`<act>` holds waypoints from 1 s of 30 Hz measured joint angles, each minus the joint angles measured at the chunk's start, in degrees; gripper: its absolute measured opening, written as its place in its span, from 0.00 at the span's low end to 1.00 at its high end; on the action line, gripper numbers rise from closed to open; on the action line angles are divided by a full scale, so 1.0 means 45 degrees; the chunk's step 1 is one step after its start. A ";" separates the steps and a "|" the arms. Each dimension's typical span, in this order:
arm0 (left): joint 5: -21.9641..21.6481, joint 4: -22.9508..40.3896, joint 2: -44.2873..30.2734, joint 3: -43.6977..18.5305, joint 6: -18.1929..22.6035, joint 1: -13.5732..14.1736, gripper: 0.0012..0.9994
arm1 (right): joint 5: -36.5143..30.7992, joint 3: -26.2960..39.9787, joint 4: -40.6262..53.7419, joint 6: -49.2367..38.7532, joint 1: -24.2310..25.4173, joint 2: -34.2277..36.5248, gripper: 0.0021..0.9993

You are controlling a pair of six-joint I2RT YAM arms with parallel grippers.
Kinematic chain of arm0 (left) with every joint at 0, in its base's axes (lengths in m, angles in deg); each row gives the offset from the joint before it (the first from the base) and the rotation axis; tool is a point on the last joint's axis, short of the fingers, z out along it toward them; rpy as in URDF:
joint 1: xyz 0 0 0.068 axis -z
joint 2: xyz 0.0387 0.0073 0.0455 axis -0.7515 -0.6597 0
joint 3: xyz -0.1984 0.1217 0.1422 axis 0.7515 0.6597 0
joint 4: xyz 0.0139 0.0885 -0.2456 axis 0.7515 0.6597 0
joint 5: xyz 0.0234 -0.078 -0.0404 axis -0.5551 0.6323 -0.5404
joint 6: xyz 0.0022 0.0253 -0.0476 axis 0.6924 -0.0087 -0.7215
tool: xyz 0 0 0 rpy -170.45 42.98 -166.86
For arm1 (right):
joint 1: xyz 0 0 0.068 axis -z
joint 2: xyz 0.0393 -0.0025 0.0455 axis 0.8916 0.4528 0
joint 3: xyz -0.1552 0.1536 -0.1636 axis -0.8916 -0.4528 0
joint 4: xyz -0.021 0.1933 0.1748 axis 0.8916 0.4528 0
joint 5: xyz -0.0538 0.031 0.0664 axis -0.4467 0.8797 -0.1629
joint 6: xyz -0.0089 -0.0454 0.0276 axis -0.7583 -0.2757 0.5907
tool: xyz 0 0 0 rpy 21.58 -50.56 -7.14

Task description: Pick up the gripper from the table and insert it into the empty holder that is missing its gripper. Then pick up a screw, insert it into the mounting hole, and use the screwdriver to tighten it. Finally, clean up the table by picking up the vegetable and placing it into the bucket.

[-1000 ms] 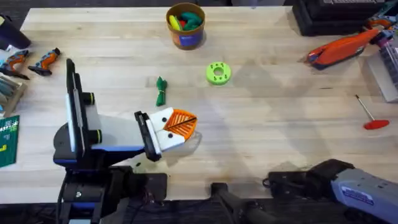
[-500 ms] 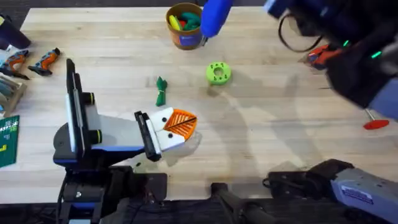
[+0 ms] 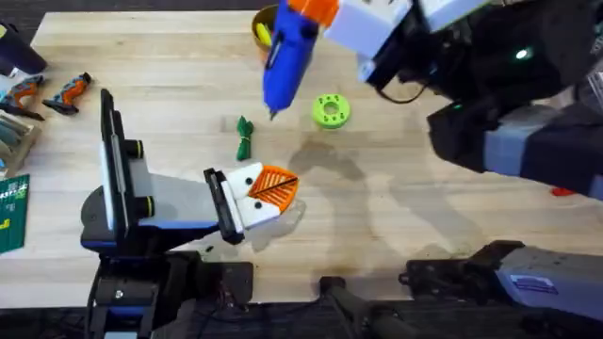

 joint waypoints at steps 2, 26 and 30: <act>0.0000 0.0000 0.0000 0.0000 0.0000 0.0002 0.01 | 0.0112 0.0000 -0.0370 0.0036 -0.0325 0.0194 0.02; 0.0001 0.0000 0.0000 0.0000 -0.0005 0.0001 0.01 | 0.2857 0.0238 -0.0949 -0.1608 -0.2314 0.0238 0.02; 0.0005 0.0000 0.0000 0.0000 -0.0005 0.0002 0.01 | 0.2875 0.0243 -0.0949 -0.2027 -0.2585 0.0238 0.02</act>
